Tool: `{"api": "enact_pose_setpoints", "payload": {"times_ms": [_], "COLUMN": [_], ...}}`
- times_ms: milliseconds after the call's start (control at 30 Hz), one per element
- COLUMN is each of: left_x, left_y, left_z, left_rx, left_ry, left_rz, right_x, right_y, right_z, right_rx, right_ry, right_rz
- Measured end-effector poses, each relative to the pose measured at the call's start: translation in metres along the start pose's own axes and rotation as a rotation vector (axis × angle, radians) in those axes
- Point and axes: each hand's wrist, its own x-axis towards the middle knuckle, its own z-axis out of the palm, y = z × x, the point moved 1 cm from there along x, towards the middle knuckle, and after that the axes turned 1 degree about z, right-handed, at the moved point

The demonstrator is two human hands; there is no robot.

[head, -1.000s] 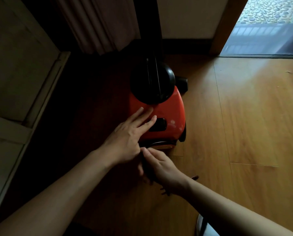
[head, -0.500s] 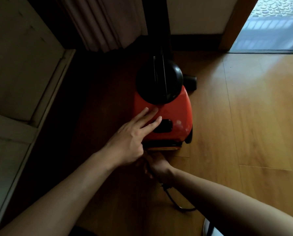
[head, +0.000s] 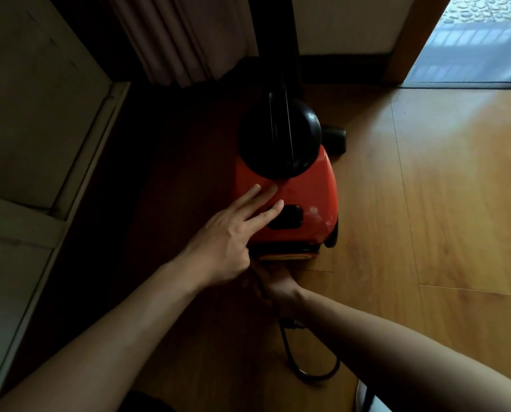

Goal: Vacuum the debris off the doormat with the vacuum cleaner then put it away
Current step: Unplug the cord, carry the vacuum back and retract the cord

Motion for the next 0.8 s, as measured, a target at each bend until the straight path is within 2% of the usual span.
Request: {"api": "enact_pose_setpoints", "payload": {"times_ms": [200, 400, 533, 700, 800], "left_x": [0.001, 0.002, 0.002, 0.002, 0.002], "left_y": [-0.004, -0.001, -0.002, -0.002, -0.001], "left_z": [0.001, -0.001, 0.000, 0.001, 0.001], "left_rx": [-0.004, 0.004, 0.016, 0.026, 0.037], "left_ry": [0.000, -0.003, -0.010, -0.014, -0.017], "left_rz": [0.006, 0.022, 0.018, 0.017, 0.011], "right_x": [-0.003, -0.019, -0.033, -0.041, -0.050], "right_y": [0.011, 0.001, -0.005, -0.022, -0.034], "right_z": [-0.037, -0.101, -0.116, -0.127, -0.132], "right_rx": [-0.062, -0.223, -0.266, -0.117, 0.094], "right_ry": [0.007, 0.130, 0.213, 0.251, 0.235], "right_rz": [0.032, 0.055, 0.112, 0.107, 0.119]}}
